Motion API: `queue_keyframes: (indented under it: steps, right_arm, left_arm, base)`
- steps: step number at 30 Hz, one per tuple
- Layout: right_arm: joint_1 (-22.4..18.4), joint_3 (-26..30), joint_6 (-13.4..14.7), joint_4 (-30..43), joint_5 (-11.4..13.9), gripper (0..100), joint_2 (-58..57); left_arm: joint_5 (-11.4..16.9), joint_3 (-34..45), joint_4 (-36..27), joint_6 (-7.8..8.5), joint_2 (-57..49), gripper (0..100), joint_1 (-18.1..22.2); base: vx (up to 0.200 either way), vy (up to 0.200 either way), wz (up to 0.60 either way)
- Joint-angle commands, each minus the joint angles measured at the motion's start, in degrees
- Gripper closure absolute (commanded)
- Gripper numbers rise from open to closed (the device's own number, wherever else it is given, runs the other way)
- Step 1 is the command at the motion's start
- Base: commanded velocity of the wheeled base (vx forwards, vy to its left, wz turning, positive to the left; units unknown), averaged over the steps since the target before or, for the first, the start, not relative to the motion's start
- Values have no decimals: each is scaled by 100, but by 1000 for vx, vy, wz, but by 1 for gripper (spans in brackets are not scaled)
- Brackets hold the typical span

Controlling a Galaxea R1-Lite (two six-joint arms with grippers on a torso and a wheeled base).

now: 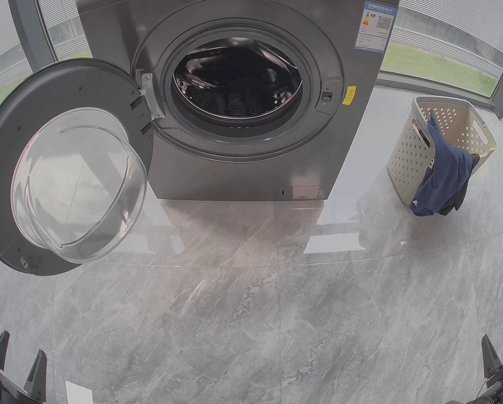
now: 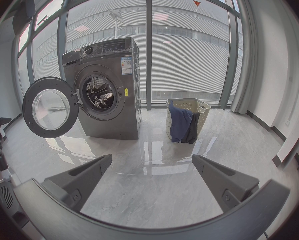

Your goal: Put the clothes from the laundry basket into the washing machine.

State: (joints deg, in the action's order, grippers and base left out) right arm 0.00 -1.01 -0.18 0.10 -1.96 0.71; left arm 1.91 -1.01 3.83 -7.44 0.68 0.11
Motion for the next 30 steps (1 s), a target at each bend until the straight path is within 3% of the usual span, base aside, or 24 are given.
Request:
queue_keyframes:
  steps: [1, 3, 4, 5, 7, 8, 10, 13, 16, 30]
  right_arm:
    - [0, 92, 1, -1, 3, 0, -27]
    - [0, 92, 1, -1, -6, 0, -27]
    - [0, 92, 1, -1, 3, 0, -27]
    - [0, 92, 1, -1, 3, 0, -27]
    - [0, 92, 1, -1, 3, 0, -27]
    - [0, 92, 1, -1, 3, 0, -27]
    - [0, 92, 1, -1, 3, 0, -27]
    - [0, 92, 1, -1, 3, 0, -27]
    - [0, 92, 1, -1, 3, 0, -27]
    - [0, 92, 1, -1, 3, 0, -27]
  left_arm:
    - [-121, 101, 4, -3, -33, 0, 7]
    - [-332, 92, -5, 76, -33, 0, -2]
    - [-666, 66, -84, 199, -24, 0, -2]
    - [-692, 57, -93, 216, -33, 0, -2]
    - [-552, 101, -145, 383, -24, 0, -2]
    - [-473, 101, -312, 603, -16, 0, -2]
    - [-332, 75, -488, 761, -16, 0, -2]
    - [-288, 92, -392, 717, -16, 0, -11]
    - [-314, 92, -383, 550, -16, 0, -11]
    - [-279, 92, -383, 577, -16, 0, -11]
  base:
    - [0, 0, 0]
    - [0, 0, 0]
    - [0, 0, 0]
    - [0, 0, 0]
    - [0, 0, 0]
    - [0, 0, 0]
    - [0, 0, 0]
    - [0, 0, 0]
    - [0, -200, 0]
    - [0, -200, 0]
